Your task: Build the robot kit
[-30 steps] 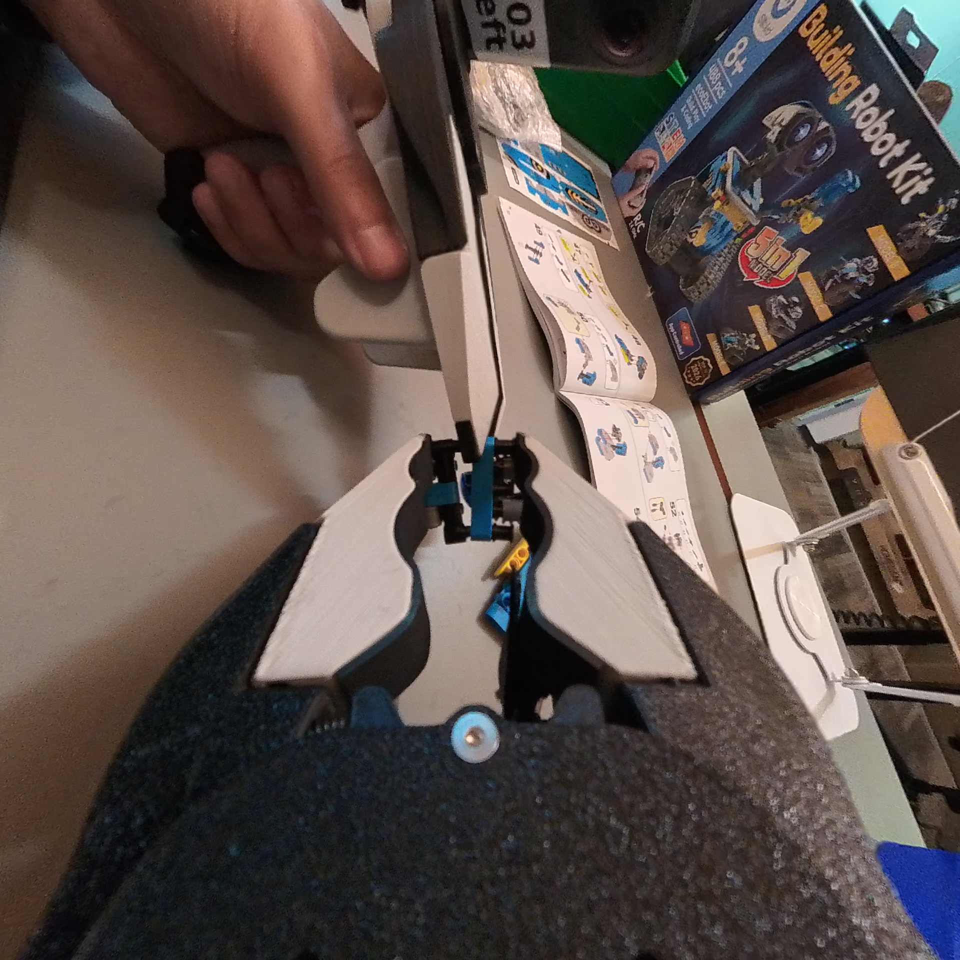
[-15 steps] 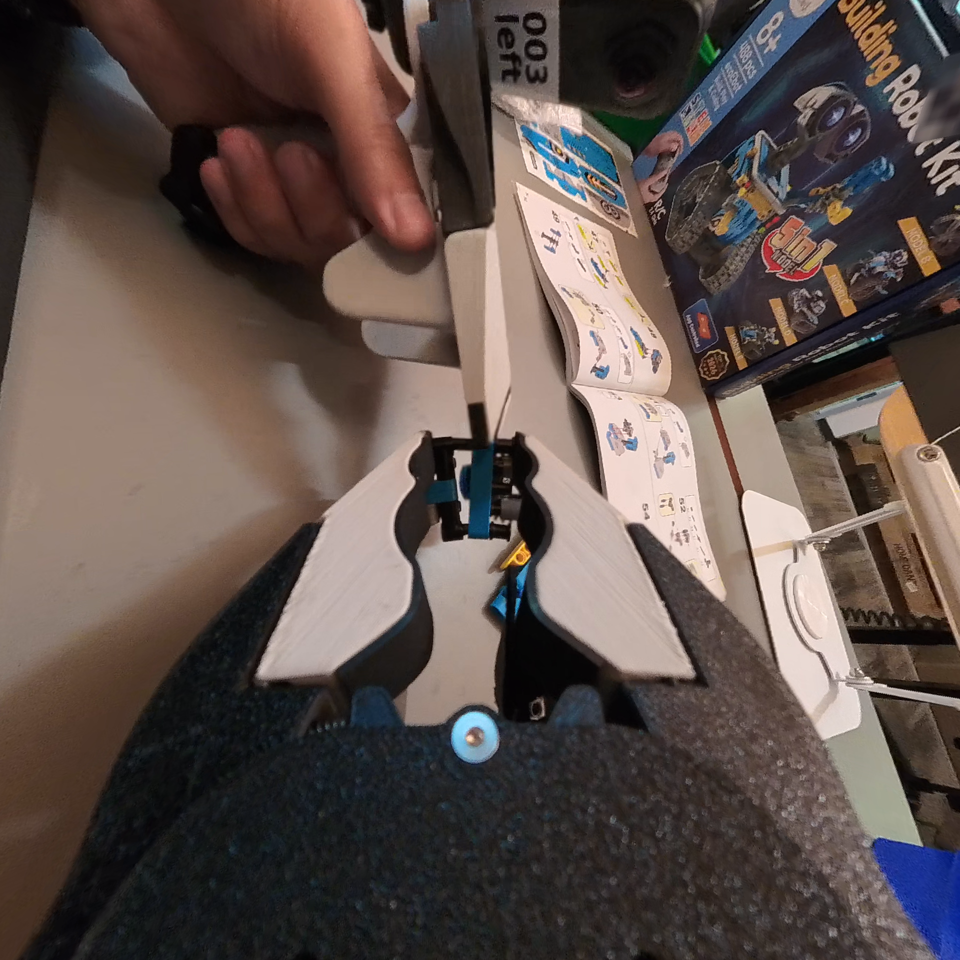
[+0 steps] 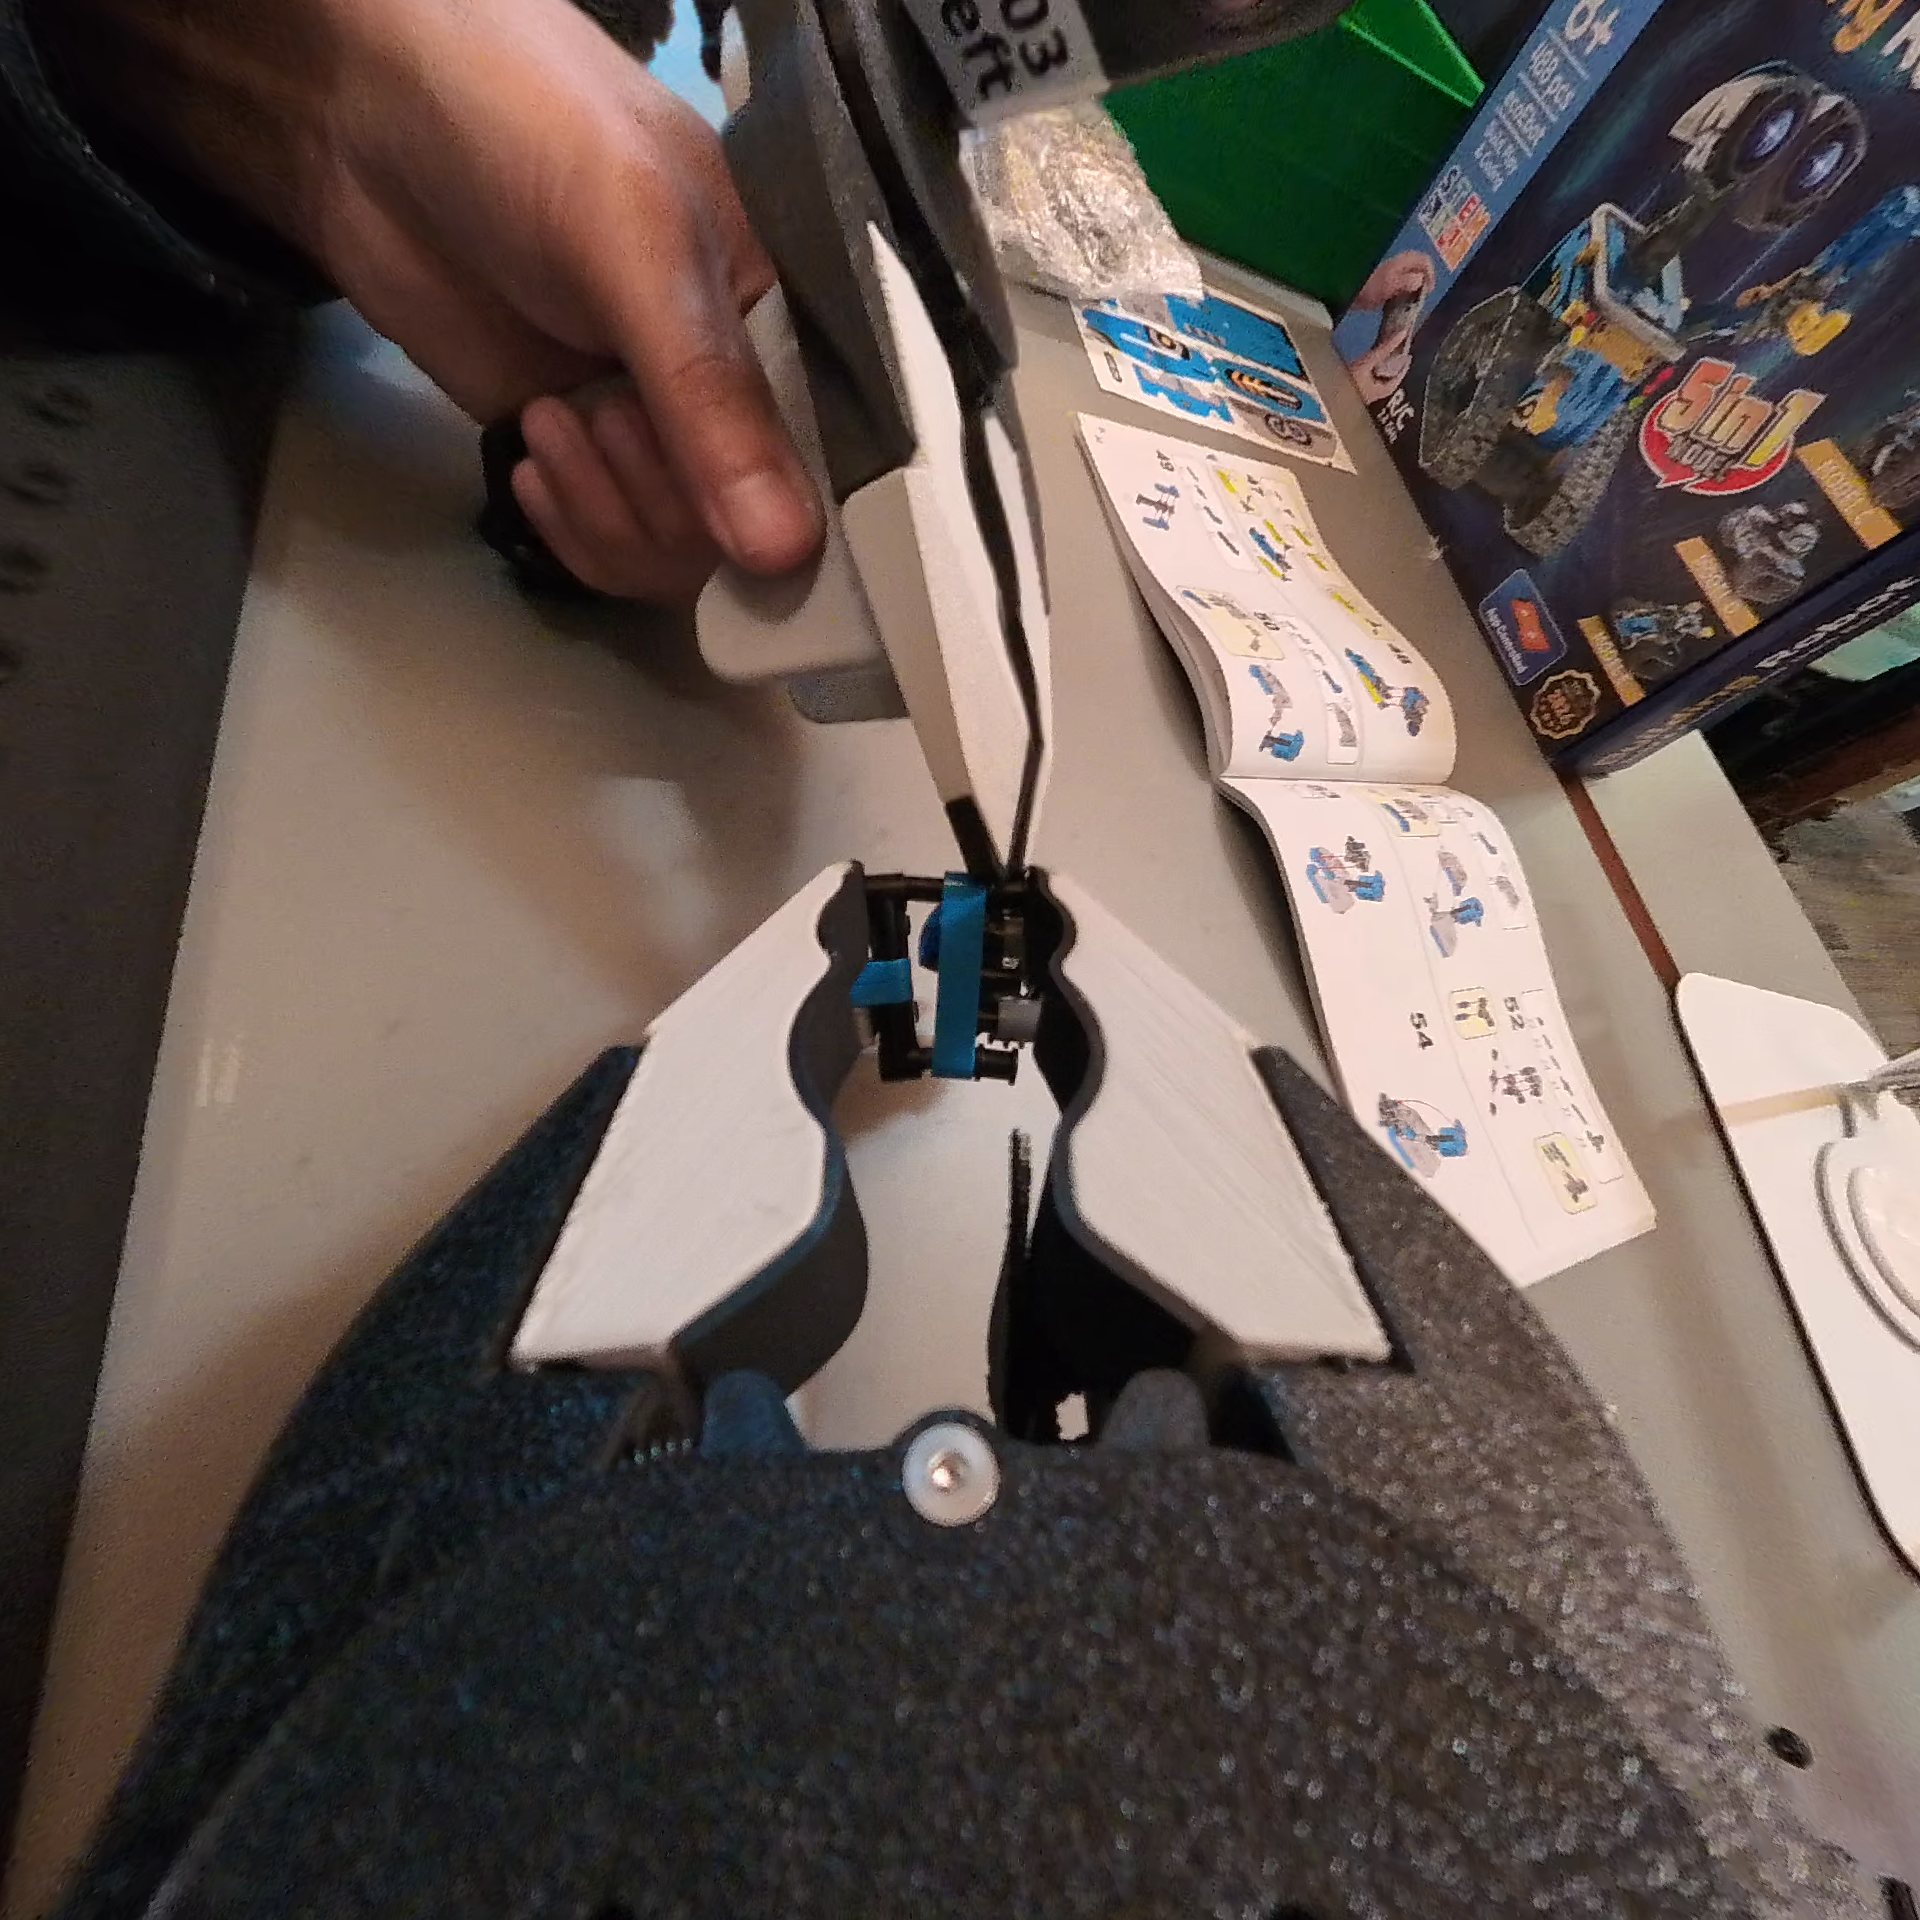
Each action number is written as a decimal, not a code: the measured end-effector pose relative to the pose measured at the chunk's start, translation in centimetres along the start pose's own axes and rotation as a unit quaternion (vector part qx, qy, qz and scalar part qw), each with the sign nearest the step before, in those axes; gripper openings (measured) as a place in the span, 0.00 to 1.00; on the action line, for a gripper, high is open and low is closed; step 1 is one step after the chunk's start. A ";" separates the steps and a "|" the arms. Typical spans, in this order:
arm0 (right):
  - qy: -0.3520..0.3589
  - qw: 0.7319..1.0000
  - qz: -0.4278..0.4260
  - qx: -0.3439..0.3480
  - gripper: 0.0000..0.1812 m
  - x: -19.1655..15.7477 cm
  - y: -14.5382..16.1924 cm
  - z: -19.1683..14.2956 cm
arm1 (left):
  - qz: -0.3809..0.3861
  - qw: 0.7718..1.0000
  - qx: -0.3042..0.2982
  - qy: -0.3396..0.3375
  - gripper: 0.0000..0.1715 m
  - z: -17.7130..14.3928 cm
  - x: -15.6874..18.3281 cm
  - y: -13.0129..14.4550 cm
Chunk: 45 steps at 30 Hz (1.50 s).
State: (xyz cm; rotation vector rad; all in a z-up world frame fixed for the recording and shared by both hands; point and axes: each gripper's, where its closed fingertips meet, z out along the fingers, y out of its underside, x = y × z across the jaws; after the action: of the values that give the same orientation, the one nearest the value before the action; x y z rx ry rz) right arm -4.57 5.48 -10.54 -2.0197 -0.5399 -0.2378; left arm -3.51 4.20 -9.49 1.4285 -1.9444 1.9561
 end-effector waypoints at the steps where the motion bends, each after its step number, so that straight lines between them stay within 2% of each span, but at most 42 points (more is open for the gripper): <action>1: -0.002 1.000 0.006 0.002 0.15 0.0 0.1 0.1 | 0.006 1.000 -0.001 -0.007 0.02 0.0 -0.1 0.0; 8: -0.007 1.000 -0.006 -0.019 0.15 -0.2 1.4 0.9 | 0.120 0.986 -0.051 -0.099 0.02 0.5 -1.2 1.1; 12: -0.028 0.999 0.031 0.012 0.16 -0.1 0.9 0.7 | 0.105 0.990 -0.035 -0.083 0.01 0.1 -0.8 0.5; 15: -0.054 0.987 0.121 0.094 0.16 1.5 -1.2 -1.0 | 0.027 0.999 0.036 -0.026 0.00 -1.4 -0.2 -1.8; 16: -0.059 0.976 0.166 0.131 0.16 2.4 -1.8 -1.7 | -0.002 0.998 0.068 -0.003 0.02 -2.0 -0.1 -2.8; 18: -0.145 0.924 0.285 0.208 0.17 2.8 -3.6 -3.3 | 0.005 0.995 0.103 -0.004 0.15 -2.7 -0.2 -4.1; 20: -0.259 0.858 0.373 0.240 0.17 1.9 -4.3 -3.9 | 0.040 0.993 0.107 -0.007 0.28 -2.2 0.4 -4.1; 21: -0.275 0.830 0.409 0.261 0.16 2.2 -4.5 -4.0 | 0.032 0.994 0.101 0.014 0.36 -1.6 1.1 -3.7; 23: -0.333 0.776 0.437 0.309 0.16 2.4 -5.5 -5.4 | -0.039 0.992 0.074 0.099 0.42 -0.5 2.9 -2.5; 25: -0.362 0.742 0.441 0.351 0.17 2.9 -6.3 -6.9 | -0.129 0.972 0.062 0.186 0.47 -0.2 4.5 -2.1; 27: -0.401 0.717 0.434 0.369 0.17 2.4 -7.1 -8.0 | -0.176 0.944 0.074 0.271 0.42 -0.6 6.3 -2.7; 29: -0.440 0.685 0.440 0.379 0.17 2.0 -7.6 -8.7 | -0.195 0.921 0.099 0.323 0.40 -1.1 7.4 -3.7; 32: -0.474 0.648 0.448 0.393 0.17 1.7 -8.2 -9.2 | -0.183 0.910 0.102 0.358 0.35 -1.0 8.7 -3.8; 35: -0.479 0.647 0.447 0.390 0.17 1.4 -8.4 -8.9 | -0.153 0.908 0.111 0.374 0.31 -0.9 9.8 -4.1; 38: -0.470 0.673 0.438 0.366 0.18 0.8 -8.2 -8.2 | -0.130 0.918 0.116 0.357 0.17 -0.9 9.6 -3.9; 41: -0.396 0.725 0.445 0.347 0.21 2.2 -7.0 -6.7 | -0.131 0.935 0.121 0.306 0.15 -0.6 7.9 -3.8; 42: -0.369 0.740 0.445 0.344 0.20 2.9 -6.6 -6.6 | -0.133 0.942 0.125 0.282 0.15 -0.6 7.0 -3.9; 45: -0.266 0.792 0.445 0.323 0.21 4.9 -5.0 -5.9 | -0.138 0.955 0.159 0.208 0.15 -1.2 4.0 -4.5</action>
State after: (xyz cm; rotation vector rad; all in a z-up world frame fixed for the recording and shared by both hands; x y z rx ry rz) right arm -2.23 3.74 -1.84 -1.4222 0.0708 0.9944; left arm -3.79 3.90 -3.35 1.1357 -1.2285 2.2681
